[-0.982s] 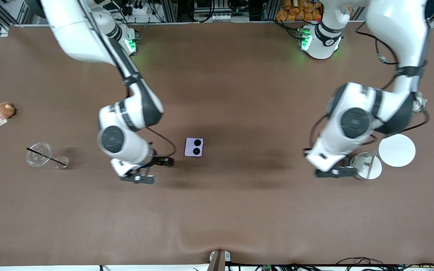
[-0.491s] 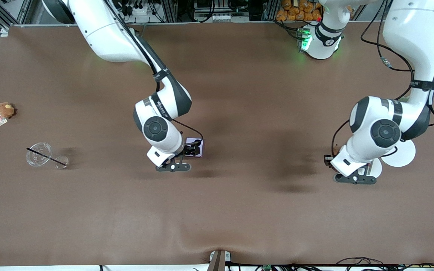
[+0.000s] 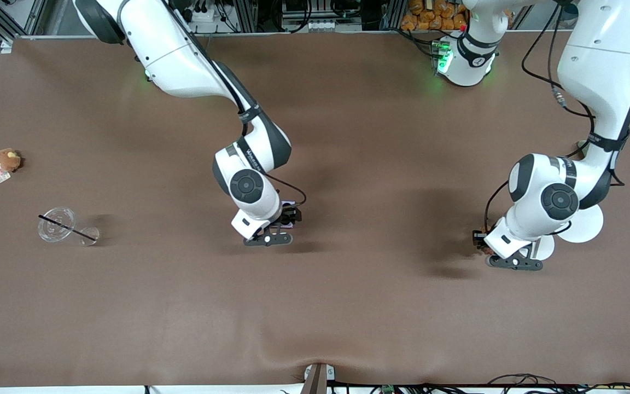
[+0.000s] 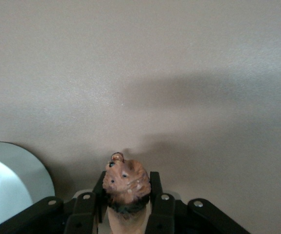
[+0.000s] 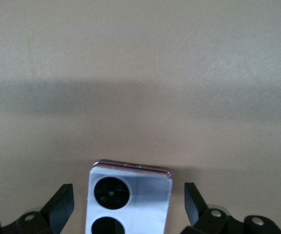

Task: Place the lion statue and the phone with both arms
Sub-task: 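Lower the lion beside the white lamp and open the left gripper, then carry the phone toward the glass cup while the left gripper withdraws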

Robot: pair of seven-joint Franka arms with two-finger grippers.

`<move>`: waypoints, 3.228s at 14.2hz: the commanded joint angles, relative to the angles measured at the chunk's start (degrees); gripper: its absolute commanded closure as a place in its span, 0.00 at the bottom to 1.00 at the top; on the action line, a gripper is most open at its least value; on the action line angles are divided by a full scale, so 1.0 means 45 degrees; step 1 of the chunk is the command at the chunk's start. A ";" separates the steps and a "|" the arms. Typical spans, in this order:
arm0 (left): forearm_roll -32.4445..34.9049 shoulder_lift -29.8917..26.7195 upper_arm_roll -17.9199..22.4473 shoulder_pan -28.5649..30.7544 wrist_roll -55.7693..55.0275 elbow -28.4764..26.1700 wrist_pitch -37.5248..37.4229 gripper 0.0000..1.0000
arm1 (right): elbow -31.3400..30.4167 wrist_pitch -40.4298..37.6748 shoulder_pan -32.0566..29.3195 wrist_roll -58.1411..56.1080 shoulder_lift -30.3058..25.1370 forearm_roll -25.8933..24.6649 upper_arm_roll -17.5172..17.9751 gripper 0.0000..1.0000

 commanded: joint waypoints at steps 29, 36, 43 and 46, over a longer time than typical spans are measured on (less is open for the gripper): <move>-0.3456 -0.9050 0.1836 -0.1877 -0.0117 0.2595 -1.2929 0.00 | 0.0041 -0.0194 -0.5694 -0.6198 -0.0191 -0.0063 -0.1464 1.00; -0.3417 -0.8895 0.2149 -0.1724 0.0038 0.2986 -1.3481 0.00 | -0.0932 -0.2167 -0.6733 -0.6536 -0.0579 -0.0024 -0.1464 0.97; -0.3299 -0.8758 0.2149 -0.1430 0.0077 0.3025 -1.3442 0.00 | -0.1442 -0.1309 -0.7457 -0.7727 -0.0679 -0.0024 -0.1424 0.96; -0.3319 -0.8661 0.2169 -0.1372 0.0116 0.3240 -1.3404 0.00 | -0.1541 -0.1073 -0.7575 -0.7747 -0.0679 -0.0024 -0.1444 0.74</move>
